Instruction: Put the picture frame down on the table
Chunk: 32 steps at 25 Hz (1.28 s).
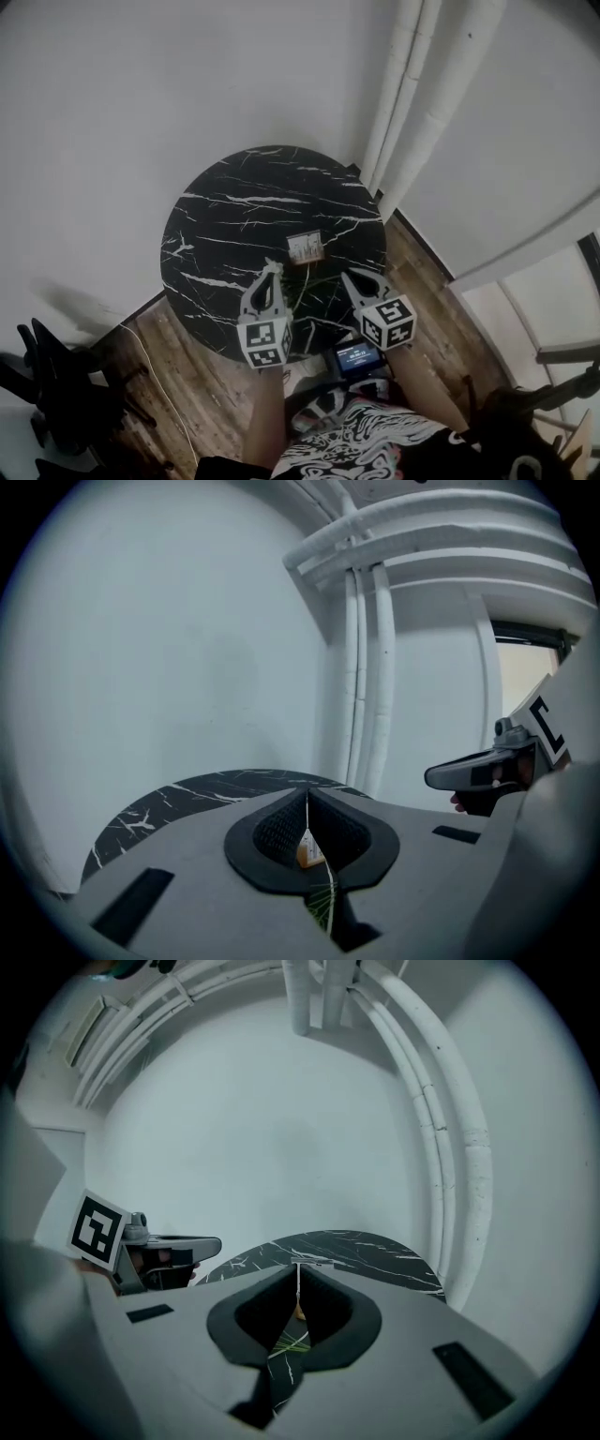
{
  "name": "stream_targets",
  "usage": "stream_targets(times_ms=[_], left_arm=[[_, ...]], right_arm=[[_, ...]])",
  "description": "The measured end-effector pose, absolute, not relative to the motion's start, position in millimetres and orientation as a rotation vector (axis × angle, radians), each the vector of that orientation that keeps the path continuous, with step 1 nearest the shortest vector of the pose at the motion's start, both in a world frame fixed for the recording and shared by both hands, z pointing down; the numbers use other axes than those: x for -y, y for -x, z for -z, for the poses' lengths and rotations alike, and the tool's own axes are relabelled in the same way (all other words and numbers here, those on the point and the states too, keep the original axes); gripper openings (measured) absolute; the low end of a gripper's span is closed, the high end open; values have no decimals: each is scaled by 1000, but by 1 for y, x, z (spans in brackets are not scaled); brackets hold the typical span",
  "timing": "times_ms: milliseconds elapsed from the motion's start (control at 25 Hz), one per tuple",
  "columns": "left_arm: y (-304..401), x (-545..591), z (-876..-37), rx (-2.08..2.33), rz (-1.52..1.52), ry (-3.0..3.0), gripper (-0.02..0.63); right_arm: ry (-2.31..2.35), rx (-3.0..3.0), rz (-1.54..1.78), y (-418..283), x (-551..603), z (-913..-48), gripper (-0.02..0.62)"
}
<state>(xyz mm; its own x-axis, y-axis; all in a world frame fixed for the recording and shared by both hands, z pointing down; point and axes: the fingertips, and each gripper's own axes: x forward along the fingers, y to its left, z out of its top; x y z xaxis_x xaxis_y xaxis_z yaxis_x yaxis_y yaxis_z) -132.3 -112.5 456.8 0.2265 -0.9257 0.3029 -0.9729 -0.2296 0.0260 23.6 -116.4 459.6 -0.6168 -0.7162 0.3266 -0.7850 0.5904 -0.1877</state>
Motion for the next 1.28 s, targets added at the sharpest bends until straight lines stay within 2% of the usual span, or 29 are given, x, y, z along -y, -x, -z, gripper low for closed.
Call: stream_targets(times_ms=[440, 1280], left_arm=[[97, 97, -433, 1987, -321, -2225, 18], [70, 37, -442, 1975, -302, -2147, 18]], right_arm=[[-1141, 2717, -346, -56, 110, -431, 20], [-1019, 2760, -340, -67, 70, -440, 18]])
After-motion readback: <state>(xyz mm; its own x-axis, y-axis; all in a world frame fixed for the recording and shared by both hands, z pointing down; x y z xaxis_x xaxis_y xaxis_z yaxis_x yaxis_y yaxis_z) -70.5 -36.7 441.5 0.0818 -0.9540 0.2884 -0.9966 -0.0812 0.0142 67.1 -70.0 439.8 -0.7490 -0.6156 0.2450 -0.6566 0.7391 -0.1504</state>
